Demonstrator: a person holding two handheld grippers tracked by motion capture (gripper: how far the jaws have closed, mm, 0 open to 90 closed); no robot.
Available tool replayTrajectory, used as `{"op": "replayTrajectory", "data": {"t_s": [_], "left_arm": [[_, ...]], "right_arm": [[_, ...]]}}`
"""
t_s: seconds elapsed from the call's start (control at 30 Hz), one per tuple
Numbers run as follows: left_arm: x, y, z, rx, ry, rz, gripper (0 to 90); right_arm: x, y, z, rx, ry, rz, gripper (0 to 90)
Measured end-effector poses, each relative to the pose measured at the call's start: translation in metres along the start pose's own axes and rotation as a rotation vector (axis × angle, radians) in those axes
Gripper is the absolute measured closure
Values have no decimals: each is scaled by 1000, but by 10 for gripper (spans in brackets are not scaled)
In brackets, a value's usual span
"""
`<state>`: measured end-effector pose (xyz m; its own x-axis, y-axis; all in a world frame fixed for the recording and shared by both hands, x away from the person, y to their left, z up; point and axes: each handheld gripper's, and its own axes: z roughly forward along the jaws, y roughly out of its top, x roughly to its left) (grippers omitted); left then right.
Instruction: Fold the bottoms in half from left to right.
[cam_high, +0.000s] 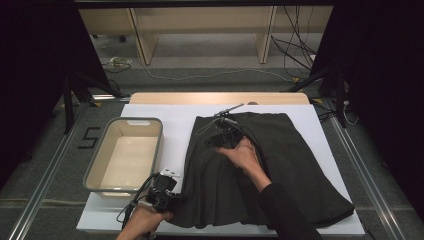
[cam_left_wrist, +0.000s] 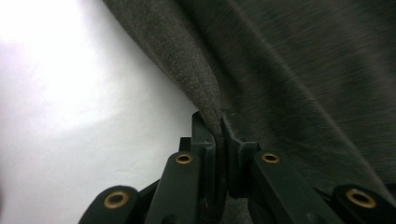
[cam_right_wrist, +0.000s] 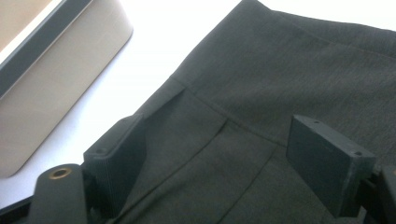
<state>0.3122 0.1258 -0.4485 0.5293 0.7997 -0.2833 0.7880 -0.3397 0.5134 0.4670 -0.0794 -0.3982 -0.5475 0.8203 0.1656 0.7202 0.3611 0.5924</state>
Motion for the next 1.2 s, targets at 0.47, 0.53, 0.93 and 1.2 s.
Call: {"op": "replayTrajectory", "data": {"t_s": [0.47,0.53,0.93,1.2], "left_arm": [[-39,26,-20,-117,-99,59,837],[-43,30,-21,-120,-118,71,836],[-58,42,-25,-139,-170,90,839],[-70,51,-30,-154,-187,127,841]], "right_arm": [[6,14,8,32,-33,-17,212],[9,16,8,31,-31,-20,214],[15,27,12,59,-19,-11,217],[13,29,16,81,-43,-22,247]]}}
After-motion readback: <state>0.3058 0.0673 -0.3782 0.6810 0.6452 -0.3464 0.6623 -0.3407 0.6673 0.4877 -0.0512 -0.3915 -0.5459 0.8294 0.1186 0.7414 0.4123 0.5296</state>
